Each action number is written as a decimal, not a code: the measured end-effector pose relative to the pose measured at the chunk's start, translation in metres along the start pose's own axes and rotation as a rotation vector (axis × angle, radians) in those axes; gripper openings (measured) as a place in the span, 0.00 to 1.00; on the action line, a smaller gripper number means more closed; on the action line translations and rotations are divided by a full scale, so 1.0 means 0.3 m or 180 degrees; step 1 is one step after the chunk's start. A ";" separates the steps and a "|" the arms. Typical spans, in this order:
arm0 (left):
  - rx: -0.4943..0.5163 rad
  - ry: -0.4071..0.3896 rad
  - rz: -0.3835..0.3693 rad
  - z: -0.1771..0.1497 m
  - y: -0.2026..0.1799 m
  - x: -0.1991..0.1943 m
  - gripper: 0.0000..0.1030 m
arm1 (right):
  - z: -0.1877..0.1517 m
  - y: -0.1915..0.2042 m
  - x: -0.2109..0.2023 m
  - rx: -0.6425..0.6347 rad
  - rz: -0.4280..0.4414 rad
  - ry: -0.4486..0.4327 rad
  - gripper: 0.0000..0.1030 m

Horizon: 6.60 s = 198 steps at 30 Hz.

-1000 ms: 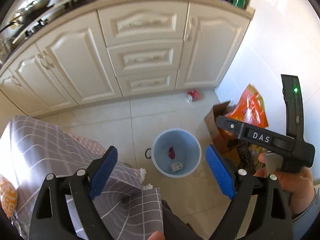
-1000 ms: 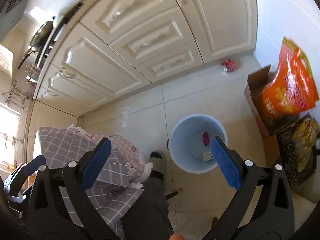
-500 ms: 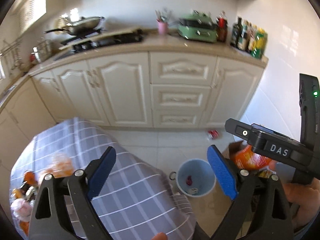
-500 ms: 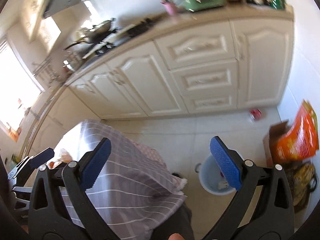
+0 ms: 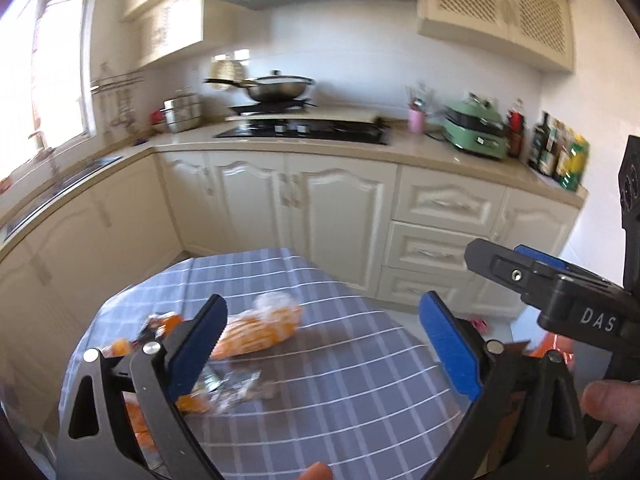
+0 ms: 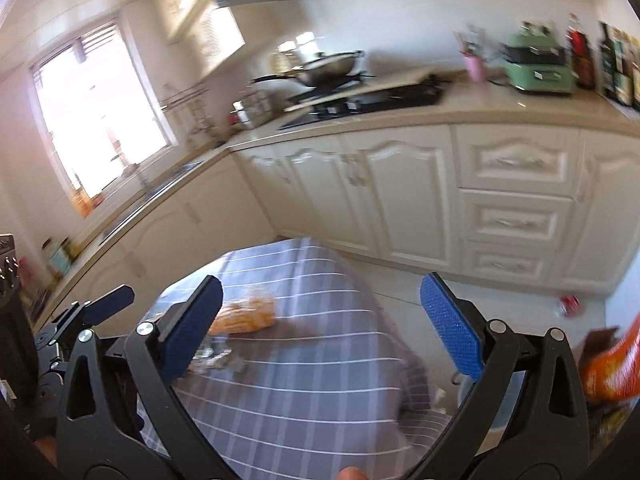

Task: Collect trash
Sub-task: 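Return both tools from the bin to the table, then grasp the orange Fanta can with the left tool while the right tool grasps the clear wrapper, then carry can and wrapper to the blue bin and release both, then return both tools from the bin to the table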

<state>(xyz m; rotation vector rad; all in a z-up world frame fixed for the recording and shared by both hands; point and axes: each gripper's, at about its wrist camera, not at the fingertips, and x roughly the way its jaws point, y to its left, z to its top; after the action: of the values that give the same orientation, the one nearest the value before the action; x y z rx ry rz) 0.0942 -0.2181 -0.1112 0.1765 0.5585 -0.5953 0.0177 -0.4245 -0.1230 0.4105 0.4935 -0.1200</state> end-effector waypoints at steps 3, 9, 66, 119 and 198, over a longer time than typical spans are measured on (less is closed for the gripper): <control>-0.0135 -0.0049 0.0149 -0.023 0.101 -0.052 0.92 | -0.001 0.088 0.018 -0.0138 0.0126 0.0014 0.94; -0.0380 -0.0076 0.0474 -0.092 0.291 -0.122 0.93 | -0.036 0.226 0.072 -0.0385 0.0289 0.0135 0.94; -0.1300 0.0951 0.0484 -0.597 0.727 0.085 0.80 | -0.425 0.476 0.622 -0.1432 0.0489 0.1547 0.74; 0.0630 0.1364 -0.1687 -0.225 -0.811 0.620 0.68 | -0.379 -1.087 -0.011 0.1343 -0.0796 0.0671 0.37; -0.0447 -0.0063 0.0260 -0.141 0.398 -0.064 0.94 | -0.051 0.216 0.135 -0.0289 0.0361 0.0233 0.94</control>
<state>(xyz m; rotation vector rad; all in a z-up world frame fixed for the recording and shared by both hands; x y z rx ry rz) 0.1308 -0.0979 -0.1362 0.0604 0.5692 -0.4763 0.0601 -0.3598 -0.1319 0.3539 0.5446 0.0271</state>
